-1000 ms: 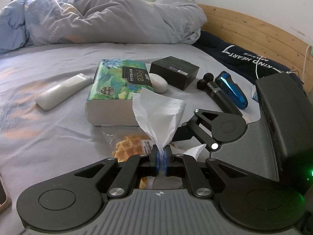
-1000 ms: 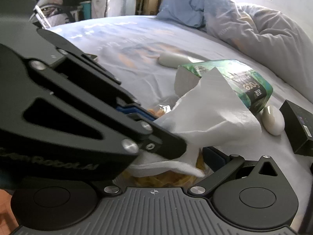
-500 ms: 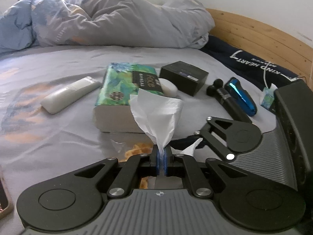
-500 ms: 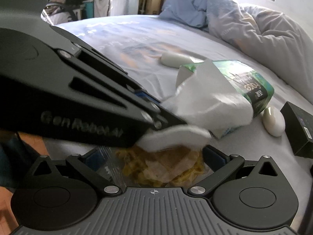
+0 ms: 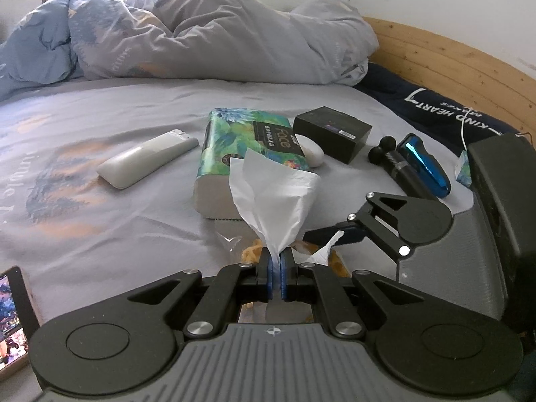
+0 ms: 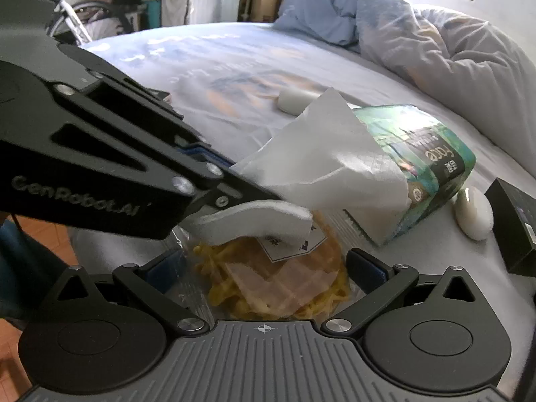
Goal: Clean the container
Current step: 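Keep wiping the tissue over the wrapper with the left gripper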
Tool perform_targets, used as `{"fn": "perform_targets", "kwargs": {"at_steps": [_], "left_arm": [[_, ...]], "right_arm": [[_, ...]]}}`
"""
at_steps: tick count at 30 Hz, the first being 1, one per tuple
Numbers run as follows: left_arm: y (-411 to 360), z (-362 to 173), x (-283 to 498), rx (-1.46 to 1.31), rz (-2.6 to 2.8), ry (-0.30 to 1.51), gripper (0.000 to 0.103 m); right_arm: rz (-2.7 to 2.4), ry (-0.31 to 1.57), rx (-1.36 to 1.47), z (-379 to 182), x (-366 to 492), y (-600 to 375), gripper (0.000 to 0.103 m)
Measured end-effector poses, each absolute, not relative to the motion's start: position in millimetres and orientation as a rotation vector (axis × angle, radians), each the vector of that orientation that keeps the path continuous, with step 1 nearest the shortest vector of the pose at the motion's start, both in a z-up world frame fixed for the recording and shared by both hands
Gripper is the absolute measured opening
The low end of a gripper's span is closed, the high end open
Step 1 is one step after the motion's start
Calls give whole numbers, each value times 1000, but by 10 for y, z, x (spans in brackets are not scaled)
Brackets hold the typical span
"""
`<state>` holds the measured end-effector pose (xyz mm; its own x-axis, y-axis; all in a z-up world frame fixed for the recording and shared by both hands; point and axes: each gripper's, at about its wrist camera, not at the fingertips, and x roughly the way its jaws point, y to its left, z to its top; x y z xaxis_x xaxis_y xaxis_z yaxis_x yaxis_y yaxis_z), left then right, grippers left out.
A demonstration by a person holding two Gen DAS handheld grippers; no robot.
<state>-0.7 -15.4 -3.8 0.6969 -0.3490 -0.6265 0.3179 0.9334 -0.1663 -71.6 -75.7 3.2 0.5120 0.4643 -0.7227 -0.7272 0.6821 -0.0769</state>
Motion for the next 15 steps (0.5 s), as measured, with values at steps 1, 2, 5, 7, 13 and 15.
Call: {"fn": "perform_targets", "kwargs": {"at_steps": [1,2,5,7,13,15], "left_arm": [[-147,-36,-13,-47,-377,710,8],[-142,-33,-19,-48,-379,711,8],[-133,-28,-38,-48,-393,716,8],[-137,-29,-52,-46,-405,717,8],[-145,-38,-81,-53,-431,722,8],[-144,-44,-83,-62,-436,724,8]], "right_arm": [[740,733,-398,33,-712,-751,103],[740,732,-397,33,-708,-746,103],[741,732,-396,33,-702,-737,103],[741,731,-396,34,-703,-736,103],[741,728,-394,35,-707,-733,103],[741,727,-393,35,-708,-732,103]]}}
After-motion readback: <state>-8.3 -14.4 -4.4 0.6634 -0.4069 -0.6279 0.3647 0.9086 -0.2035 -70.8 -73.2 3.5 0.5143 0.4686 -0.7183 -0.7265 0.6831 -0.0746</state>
